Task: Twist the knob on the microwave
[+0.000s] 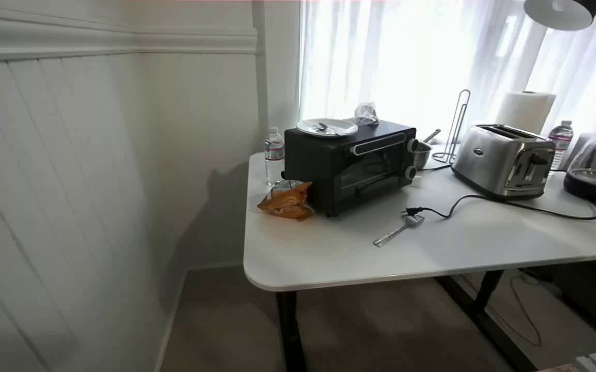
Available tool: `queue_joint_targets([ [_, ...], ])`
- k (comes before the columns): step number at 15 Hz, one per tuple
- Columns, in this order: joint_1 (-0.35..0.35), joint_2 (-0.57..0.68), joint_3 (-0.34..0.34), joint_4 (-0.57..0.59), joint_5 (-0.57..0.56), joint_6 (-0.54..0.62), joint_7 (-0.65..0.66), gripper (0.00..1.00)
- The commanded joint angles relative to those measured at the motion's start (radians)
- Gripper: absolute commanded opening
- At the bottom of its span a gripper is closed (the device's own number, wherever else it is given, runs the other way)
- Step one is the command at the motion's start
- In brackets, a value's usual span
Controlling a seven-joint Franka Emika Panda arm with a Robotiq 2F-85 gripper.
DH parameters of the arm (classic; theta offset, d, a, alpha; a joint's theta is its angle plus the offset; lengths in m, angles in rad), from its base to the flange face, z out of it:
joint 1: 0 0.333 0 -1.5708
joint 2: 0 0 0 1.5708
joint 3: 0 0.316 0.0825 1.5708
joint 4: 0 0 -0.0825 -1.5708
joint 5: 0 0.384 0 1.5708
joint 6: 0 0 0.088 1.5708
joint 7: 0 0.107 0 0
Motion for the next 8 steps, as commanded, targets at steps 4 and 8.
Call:
queue_joint_targets([
  [4, 0.010, 0.001, -0.007, 0.002, -0.004, -0.001, 0.005, 1.00],
  [8, 0.013, 0.014, -0.003, 0.001, -0.004, 0.011, 0.006, 1.00],
])
